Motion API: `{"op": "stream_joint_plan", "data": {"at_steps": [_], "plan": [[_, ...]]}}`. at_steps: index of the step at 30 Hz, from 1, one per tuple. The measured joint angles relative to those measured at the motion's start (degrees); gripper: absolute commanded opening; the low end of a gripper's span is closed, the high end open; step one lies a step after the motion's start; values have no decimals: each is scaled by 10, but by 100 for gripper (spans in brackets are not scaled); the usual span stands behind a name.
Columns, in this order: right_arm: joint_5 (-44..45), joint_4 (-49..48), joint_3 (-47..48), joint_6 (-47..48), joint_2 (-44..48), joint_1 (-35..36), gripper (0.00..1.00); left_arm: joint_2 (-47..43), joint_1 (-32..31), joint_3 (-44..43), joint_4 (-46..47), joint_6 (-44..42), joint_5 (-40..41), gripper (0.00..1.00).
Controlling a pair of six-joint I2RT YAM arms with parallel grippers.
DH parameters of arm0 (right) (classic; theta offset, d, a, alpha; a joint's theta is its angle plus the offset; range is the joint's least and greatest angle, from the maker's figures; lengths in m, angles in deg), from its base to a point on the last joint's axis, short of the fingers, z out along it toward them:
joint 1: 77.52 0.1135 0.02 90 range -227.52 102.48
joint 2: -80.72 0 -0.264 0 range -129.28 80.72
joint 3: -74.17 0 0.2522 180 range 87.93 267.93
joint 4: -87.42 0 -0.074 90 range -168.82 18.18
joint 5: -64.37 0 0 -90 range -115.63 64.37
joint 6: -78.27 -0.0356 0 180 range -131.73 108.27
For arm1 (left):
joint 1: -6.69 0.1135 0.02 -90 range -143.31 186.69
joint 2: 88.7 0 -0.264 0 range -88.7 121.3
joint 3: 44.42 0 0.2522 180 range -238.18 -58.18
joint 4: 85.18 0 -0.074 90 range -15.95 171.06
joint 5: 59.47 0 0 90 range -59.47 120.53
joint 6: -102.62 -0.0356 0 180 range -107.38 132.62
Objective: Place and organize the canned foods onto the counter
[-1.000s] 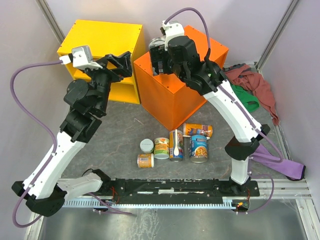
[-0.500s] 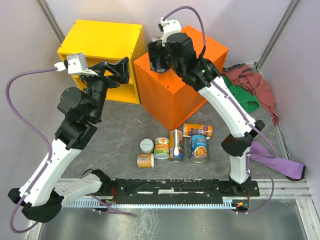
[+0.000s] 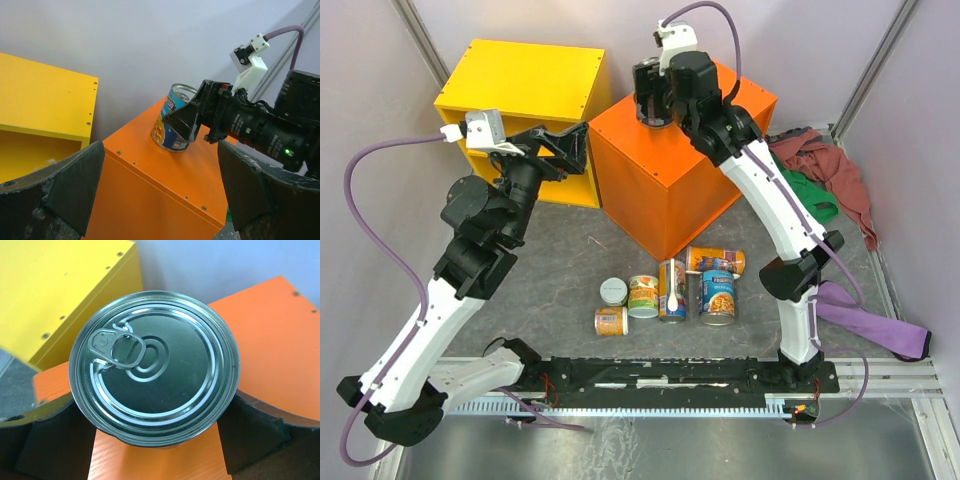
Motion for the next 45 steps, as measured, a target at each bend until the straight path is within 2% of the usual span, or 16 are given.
{"op": "stream_joint_plan", "data": {"at_steps": [6, 13, 27, 36, 42, 45], "plan": [[0, -51, 9, 9, -27, -54, 66, 0, 0, 17, 13, 0, -25, 99], [2, -91, 61, 24, -82, -100, 67, -6, 0, 62, 34, 0, -50, 99], [3, -152, 107, 42, -140, -131, 71, -33, 0, 119, 95, 0, -106, 99], [6, -172, 114, 45, -153, -139, 81, -33, 0, 125, 105, 0, -110, 99], [12, -173, 114, 46, -153, -140, 100, -33, 0, 125, 107, 0, -111, 99], [16, -173, 113, 47, -152, -141, 99, -33, 0, 126, 110, 0, -111, 99]]}}
